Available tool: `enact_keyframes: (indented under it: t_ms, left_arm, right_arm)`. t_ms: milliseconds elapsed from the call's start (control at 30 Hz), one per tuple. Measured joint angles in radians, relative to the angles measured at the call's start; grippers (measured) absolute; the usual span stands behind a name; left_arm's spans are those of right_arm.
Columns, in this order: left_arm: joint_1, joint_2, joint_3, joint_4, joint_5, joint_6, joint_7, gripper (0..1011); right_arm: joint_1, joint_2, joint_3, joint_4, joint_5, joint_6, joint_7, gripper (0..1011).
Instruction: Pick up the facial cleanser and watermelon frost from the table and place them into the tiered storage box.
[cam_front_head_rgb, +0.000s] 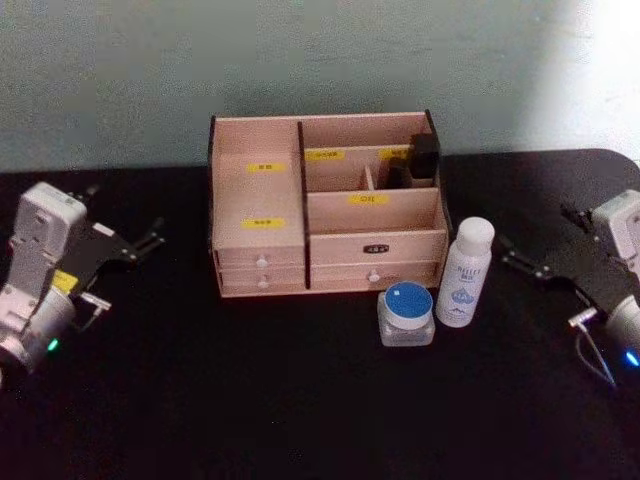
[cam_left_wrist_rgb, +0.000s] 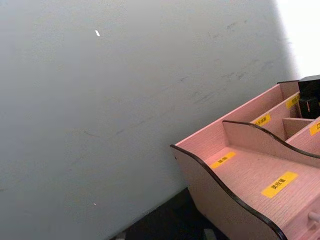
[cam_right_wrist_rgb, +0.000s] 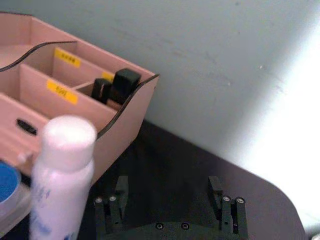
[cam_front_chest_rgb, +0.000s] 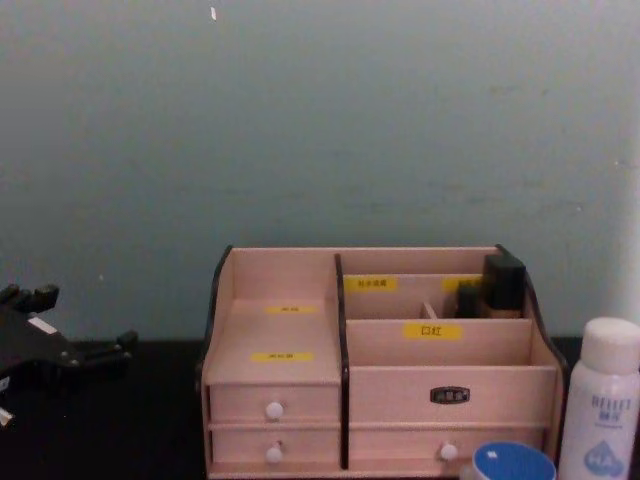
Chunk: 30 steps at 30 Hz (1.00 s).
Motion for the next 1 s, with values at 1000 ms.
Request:
enact_keyframes:
  t_ms: [1000]
  left_arm:
    - [0.0, 0.0, 0.0, 0.0, 0.0, 0.0, 0.0, 1001]
  right_arm:
    - [-0.15, -0.036, 0.086, -0.168, 0.192, 0.111, 0.177, 1002]
